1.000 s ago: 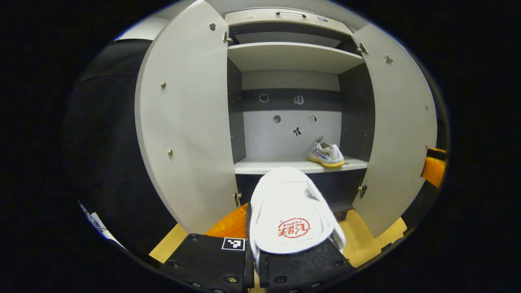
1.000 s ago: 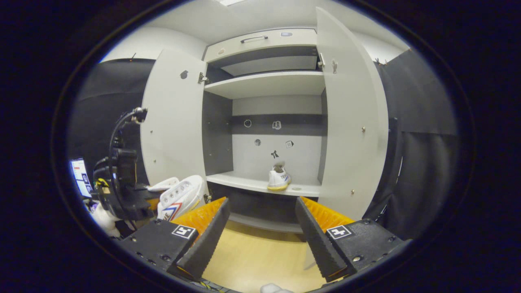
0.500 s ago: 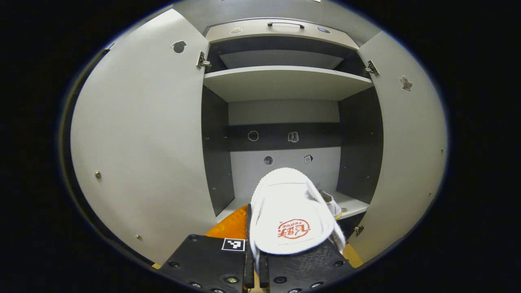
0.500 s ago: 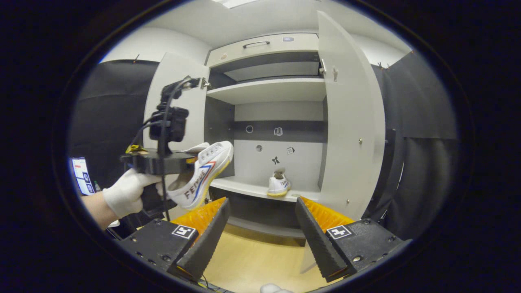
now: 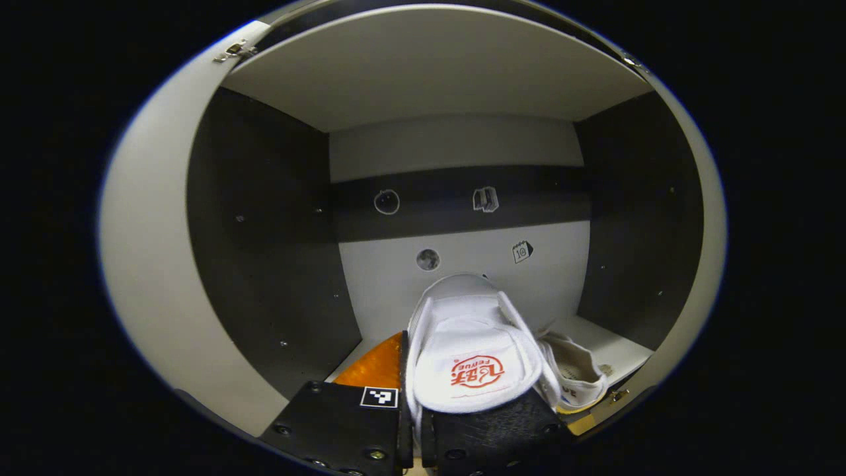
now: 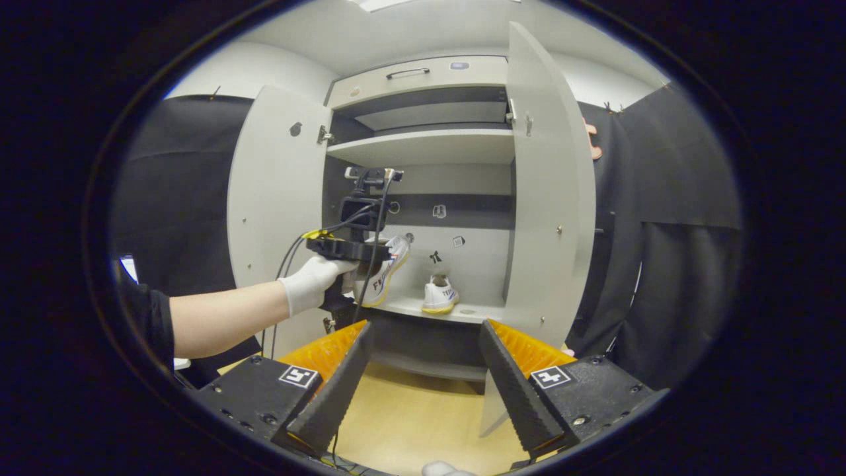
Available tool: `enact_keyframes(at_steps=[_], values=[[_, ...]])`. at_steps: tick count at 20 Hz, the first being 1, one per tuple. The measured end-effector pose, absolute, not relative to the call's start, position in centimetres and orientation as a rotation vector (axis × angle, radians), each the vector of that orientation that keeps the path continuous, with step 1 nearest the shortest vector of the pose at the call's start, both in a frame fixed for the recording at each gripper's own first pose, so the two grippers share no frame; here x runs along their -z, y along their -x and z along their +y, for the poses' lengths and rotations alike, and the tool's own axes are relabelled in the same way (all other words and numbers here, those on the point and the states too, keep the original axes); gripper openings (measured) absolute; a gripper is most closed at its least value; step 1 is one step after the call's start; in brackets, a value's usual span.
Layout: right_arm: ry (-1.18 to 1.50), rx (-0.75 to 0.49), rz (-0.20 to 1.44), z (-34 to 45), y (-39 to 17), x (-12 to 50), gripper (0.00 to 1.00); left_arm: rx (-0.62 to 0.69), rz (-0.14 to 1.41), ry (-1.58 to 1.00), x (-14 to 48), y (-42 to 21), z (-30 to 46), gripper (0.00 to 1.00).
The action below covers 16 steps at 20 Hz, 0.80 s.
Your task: Grab one shoe with the right hand and put it into the shoe cabinet, grab the other shoe with the left hand and put it into the shoe cabinet; then close the right door with the right hand and the left door with the left hand.
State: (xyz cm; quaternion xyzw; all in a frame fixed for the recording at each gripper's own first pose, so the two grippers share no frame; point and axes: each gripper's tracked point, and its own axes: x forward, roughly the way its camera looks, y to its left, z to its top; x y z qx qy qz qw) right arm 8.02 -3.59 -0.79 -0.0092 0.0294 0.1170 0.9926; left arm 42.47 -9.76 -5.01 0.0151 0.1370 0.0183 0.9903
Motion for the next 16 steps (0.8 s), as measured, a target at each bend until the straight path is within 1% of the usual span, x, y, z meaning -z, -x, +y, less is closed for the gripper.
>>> enact_keyframes(at_steps=[3,5,11,12,15,16], values=[[0.027,-0.186,0.080,-4.7,-7.4,1.3,1.00,-0.050,0.375,-0.025,9.7,-45.3,-9.3,0.14],[0.027,-0.161,0.093,-5.2,-6.9,1.7,1.00,-0.052,0.433,-0.029,11.8,-46.6,-9.2,0.14],[0.008,-0.139,0.125,-5.9,-6.7,2.3,1.00,-0.034,0.606,-0.028,14.4,-46.9,-9.0,0.14],[0.005,-0.142,0.126,-5.8,-6.8,2.2,1.00,-0.035,0.632,-0.040,14.8,-46.9,-8.8,0.18],[-0.005,-0.148,0.132,-5.7,-6.9,2.4,1.00,-0.008,0.690,-0.031,15.8,-46.3,-9.1,0.24],[-0.010,-0.149,0.132,-5.7,-7.0,2.4,1.00,0.014,0.676,-0.025,15.2,-46.0,-9.7,0.13]])
